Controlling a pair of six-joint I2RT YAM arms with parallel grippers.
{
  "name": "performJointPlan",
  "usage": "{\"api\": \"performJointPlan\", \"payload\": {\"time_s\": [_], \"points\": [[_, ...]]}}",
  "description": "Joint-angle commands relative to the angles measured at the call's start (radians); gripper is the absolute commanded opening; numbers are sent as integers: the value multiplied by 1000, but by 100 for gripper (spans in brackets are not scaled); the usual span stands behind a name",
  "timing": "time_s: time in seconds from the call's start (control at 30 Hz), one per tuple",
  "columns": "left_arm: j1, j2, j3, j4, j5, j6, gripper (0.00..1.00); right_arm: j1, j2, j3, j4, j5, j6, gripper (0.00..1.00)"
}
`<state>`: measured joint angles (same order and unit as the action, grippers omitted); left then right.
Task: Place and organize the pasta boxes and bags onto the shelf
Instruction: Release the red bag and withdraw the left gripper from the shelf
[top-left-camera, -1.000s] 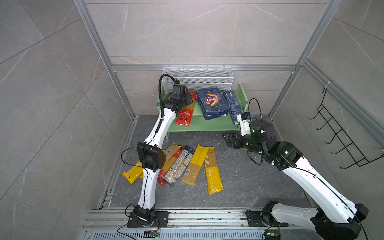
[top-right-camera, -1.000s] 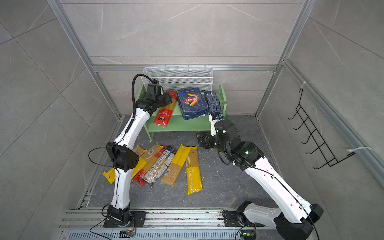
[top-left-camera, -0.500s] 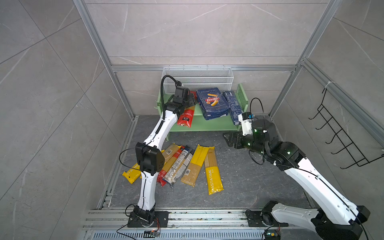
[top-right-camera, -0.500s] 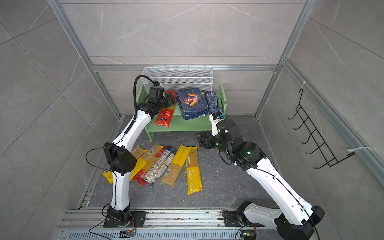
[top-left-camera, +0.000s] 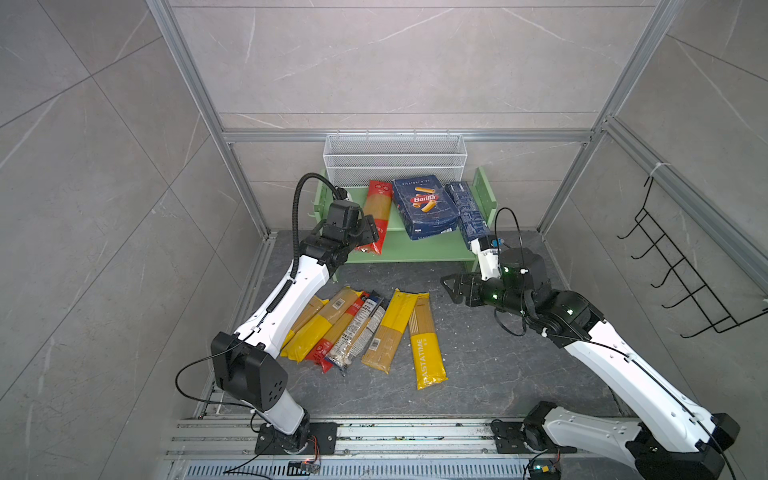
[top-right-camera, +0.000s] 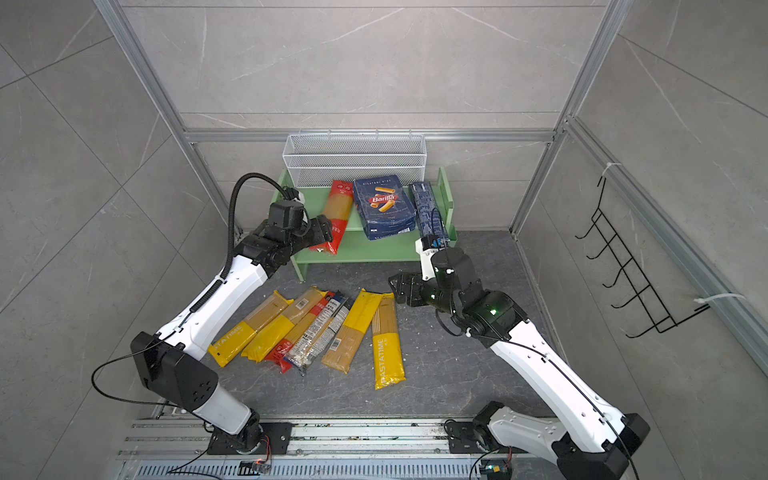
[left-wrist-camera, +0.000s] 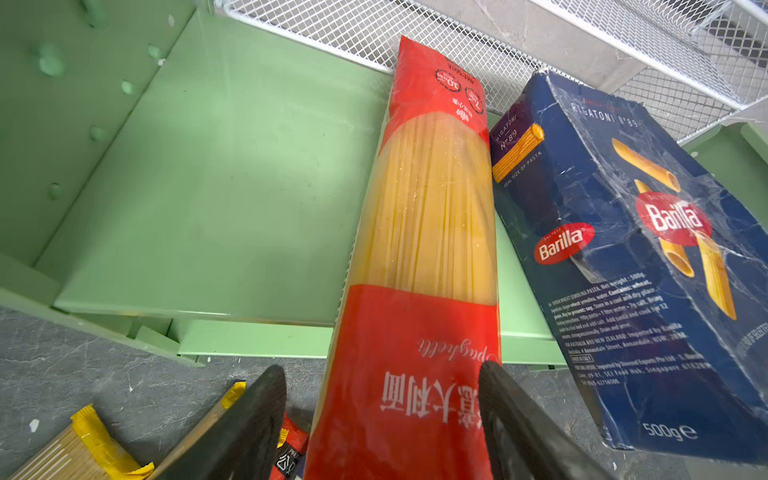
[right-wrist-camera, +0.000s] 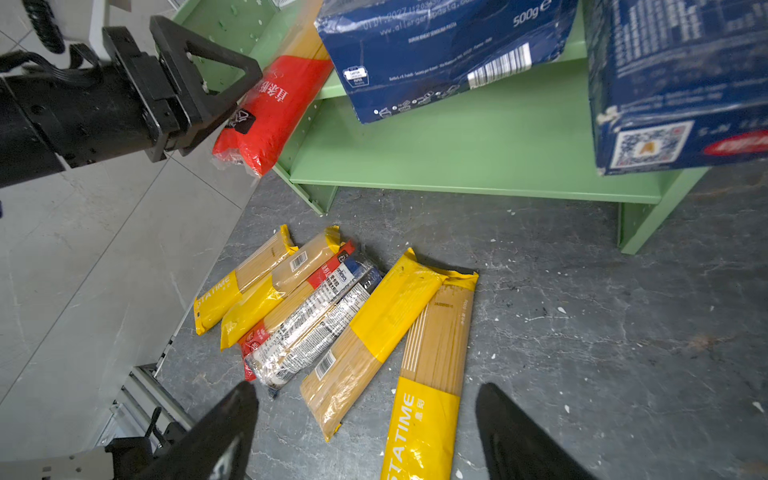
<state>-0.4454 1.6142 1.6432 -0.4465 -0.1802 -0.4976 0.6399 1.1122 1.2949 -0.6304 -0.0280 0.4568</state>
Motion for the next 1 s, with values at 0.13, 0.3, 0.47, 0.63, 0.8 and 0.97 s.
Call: {"api": "performJointPlan", "payload": {"time_s": [0.13,0.3,0.47,0.63,0.8,0.97], "points": [[-6,64,39,58,109,-37,72,-5,-77,-5,-2,6,34,85],[-31,77,49,71,111,-51,71,-4,-101,7,-41,28,30,85],[-55,88,80,72,108,-53,71,-5,-116,1,-51,33,29,85],[-70,92,110,65,100,-39,71,-5,-135,-11,-58,34,31,85],[-76,24,79,44,63,-14,83,-5,-159,-26,-65,39,26,85],[-89,-156,-51,53,18,21,100,-5,-179,-44,-63,41,20,99]]}}
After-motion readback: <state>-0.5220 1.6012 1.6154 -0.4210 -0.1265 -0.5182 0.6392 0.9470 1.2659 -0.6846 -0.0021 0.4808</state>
